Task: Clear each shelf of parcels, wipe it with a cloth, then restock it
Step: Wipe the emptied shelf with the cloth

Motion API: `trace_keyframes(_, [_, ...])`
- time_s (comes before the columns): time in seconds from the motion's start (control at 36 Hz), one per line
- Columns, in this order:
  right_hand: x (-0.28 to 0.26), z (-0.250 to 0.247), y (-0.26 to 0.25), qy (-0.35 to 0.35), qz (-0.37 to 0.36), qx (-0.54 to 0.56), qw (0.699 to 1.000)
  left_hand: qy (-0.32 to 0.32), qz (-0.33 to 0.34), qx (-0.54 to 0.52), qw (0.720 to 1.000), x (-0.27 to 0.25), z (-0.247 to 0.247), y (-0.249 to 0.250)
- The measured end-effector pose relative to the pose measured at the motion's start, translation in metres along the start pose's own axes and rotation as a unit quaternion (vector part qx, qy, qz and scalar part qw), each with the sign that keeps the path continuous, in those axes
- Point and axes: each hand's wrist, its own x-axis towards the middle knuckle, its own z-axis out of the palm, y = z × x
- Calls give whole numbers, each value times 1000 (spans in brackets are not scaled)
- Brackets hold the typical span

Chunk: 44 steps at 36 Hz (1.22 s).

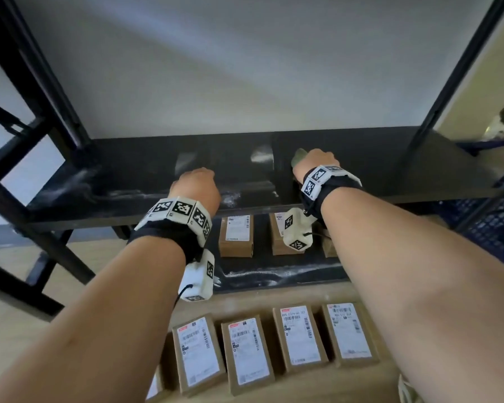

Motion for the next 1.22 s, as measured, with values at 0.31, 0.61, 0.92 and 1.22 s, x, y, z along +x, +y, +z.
trace_keyframes(0.31, [-20,19,-24,-14,-30,11,999,-11,24,4,1000,14,-10,-2])
trace_keyframes(0.61, [-58,23,-22,-51,-80,48,994,-23,40,-10,999,-10,-4,10])
trace_keyframes(0.92, [-45,-9,50,22,73,-7,997,21,67,-22,997,-31,-2,23])
trace_keyframes(1.22, [-68,21,-37,-51,-34,58,996,-7,27,-12,1000,-26,-12,-5])
